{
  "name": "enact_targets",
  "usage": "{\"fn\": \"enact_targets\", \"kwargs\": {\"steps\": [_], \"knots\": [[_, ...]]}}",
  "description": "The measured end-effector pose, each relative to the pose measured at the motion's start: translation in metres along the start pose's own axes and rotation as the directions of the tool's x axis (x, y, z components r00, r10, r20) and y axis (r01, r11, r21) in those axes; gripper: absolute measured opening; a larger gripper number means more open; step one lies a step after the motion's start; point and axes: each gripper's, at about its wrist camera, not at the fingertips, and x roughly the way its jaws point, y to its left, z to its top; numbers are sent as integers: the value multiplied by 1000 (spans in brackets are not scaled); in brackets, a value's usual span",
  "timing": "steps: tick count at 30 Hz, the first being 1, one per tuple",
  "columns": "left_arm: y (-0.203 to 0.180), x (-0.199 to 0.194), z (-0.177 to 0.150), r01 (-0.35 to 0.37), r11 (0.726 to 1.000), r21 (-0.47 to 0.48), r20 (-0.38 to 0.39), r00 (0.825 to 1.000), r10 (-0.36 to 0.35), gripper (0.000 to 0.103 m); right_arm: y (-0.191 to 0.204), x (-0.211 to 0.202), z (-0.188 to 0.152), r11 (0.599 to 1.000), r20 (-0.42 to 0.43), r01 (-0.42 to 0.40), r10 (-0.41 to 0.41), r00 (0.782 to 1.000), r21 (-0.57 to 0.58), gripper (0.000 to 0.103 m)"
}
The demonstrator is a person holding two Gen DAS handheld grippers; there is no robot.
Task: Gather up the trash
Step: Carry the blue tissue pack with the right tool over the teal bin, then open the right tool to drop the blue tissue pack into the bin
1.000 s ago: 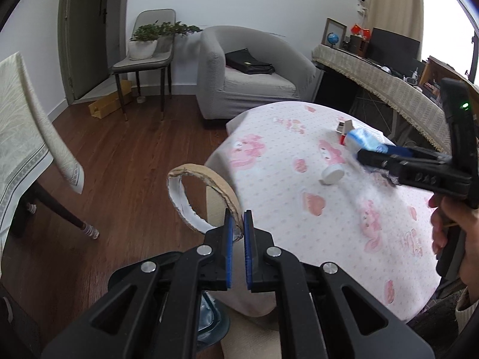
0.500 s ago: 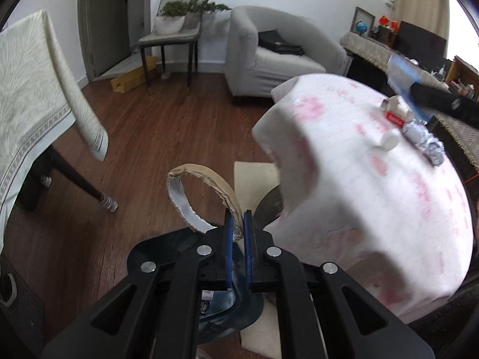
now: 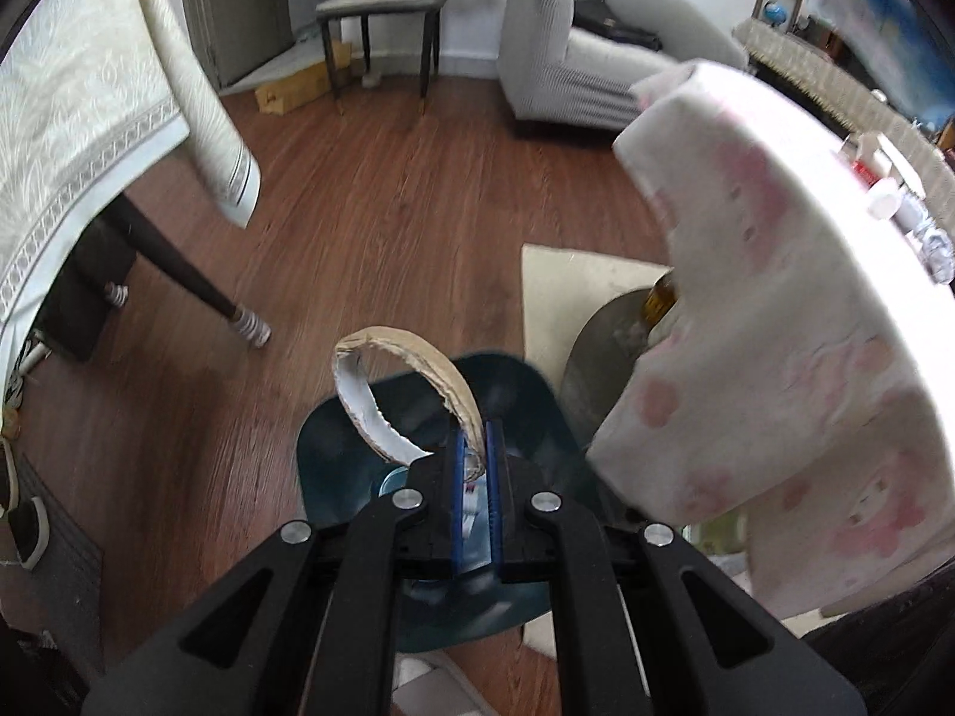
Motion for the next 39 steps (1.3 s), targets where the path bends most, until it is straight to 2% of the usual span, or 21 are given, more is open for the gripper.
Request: {"fn": "enact_targets", "kwargs": {"steps": [6,12,14,15,16,18,22,30,39], "knots": [[9,19,-12,-6,1000,9,-72,997,7,8,13,15,2,999,-6,-45,45,999,7,64],[18,39,-27,-9,1000,16,-159,987,11,9,24,30,3,997,-21,-70,70,997,14,64],[21,40,-31,-7,1000,11,-176,984,9,14,27,35,3,997,-28,-77,77,997,18,64],[23,41,-33,-13,1000,15,-179,984,15,25,28,38,3,997,-31,-79,80,996,20,64],[24,40,-33,-19,1000,20,-180,983,22,32,29,41,2,996,-34,-82,82,996,22,64],[29,41,-36,-21,1000,18,-188,982,24,35,32,47,2,996,-45,-84,85,995,24,64],[37,38,-39,-14,1000,18,-183,983,17,49,37,59,0,995,-61,-91,93,994,33,64],[60,18,-45,-30,999,-23,-152,988,26,59,43,86,-8,995,-111,-94,98,989,45,64],[93,-9,-52,-72,994,-81,-111,992,62,60,59,130,-25,994,-201,-101,106,974,35,64]]}}
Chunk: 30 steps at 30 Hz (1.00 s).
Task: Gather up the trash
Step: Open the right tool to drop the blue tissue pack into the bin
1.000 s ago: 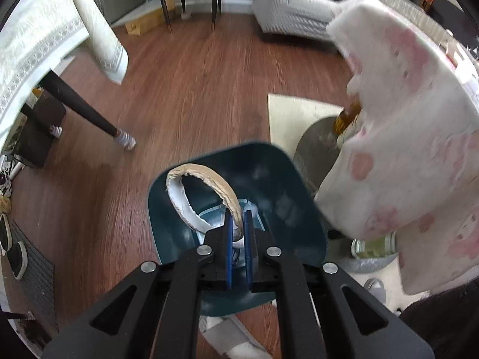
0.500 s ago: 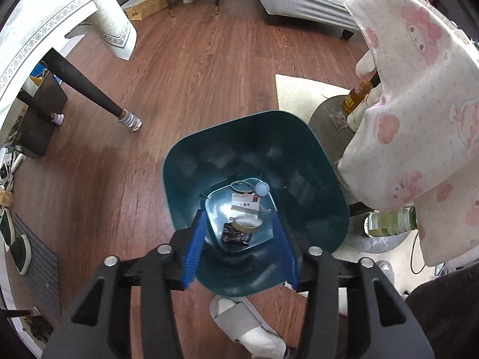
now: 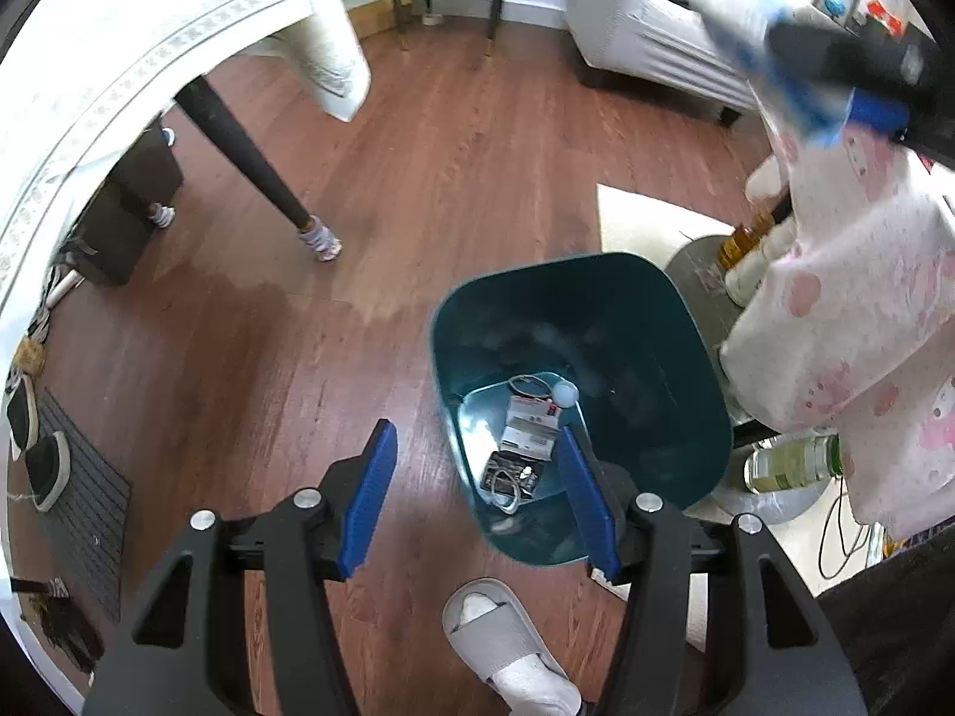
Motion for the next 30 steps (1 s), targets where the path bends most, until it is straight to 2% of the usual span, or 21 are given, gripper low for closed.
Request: {"fn": "enact_targets", "kwargs": {"steps": [8,14,16,21,24,30], "knots": [[26,-31,2,-17,998,-53,96,995,22,56,14,40,-14,999,-92,7,-12,996,-45,64],[33,-59,6,-4,996,-84,180,983,19,45,14,70,-30,998,-163,20,-30,986,-63,64],[31,-66,7,3,996,-87,195,981,14,39,17,78,-35,997,-187,15,-28,982,-71,65],[21,-81,14,10,996,-86,238,971,11,37,18,93,-47,996,-219,14,-32,975,-85,65],[14,-92,16,45,995,-85,263,964,-21,36,18,106,-56,996,-252,19,-42,967,-91,65],[6,-107,17,47,997,-69,306,952,-23,33,13,122,-71,994,-291,39,-68,954,-104,68]]}}
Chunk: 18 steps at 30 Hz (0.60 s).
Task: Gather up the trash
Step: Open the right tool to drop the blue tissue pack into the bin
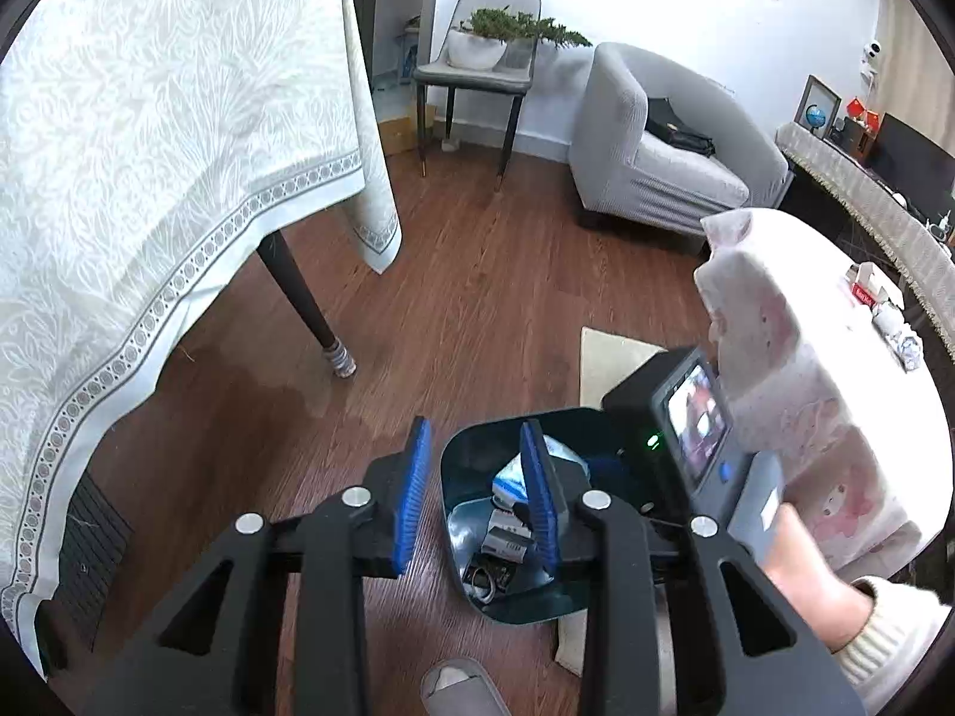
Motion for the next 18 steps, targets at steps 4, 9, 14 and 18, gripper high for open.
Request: {"fn": "enact_targets", "kwargs": {"steps": [4,9,14,18], "knots": [[-1,-5,4,-12,1000,-9,20,1000,12,33,-3,9,-8,1000,-29,28,-28,999,-13,73],[-7,-22,13,-7,1000,-19,72,997,8,32,-13,8,-13,1000,-40,26,-26,999,-5,76],[-20,-29,24,10,1000,-20,103,995,-7,32,-21,-2,-20,1000,-34,23,-24,999,-13,77],[-33,-35,30,25,1000,-13,125,992,-24,32,-22,-18,-24,1000,-10,0,0,1000,-24,77]]}}
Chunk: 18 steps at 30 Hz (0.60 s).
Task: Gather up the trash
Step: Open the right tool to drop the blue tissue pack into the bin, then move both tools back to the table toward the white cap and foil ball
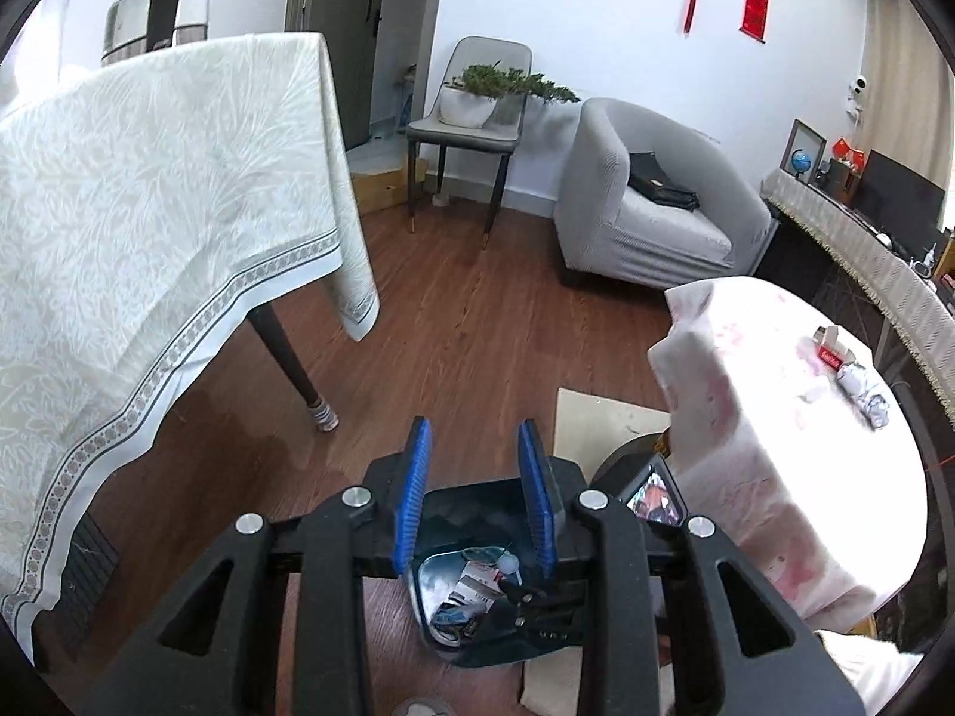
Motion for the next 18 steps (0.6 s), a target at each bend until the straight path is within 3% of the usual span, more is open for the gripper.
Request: {"fn": "enact_targets", "kwargs": {"steps": [3,5,6,9,18], "knots": [[-8,-3,5,11,1000,-4,14,1000,-11,32,3,-18,-1,1000,35,-22,22,999,-17,77],[-10,-3,8,9,1000,-21,21,1000,-9,32,5,-33,0,999,63,-33,35,997,-44,71],[-10,-3,9,10,1000,-29,20,1000,-9,32,6,-41,0,998,73,-35,39,997,-53,62],[-15,-5,15,10,999,-33,46,999,-8,31,8,-70,2,997,128,-48,57,990,-68,59],[-44,-4,26,40,999,-16,88,995,-39,41,-9,-169,-7,997,338,1,24,941,-74,51]]}}
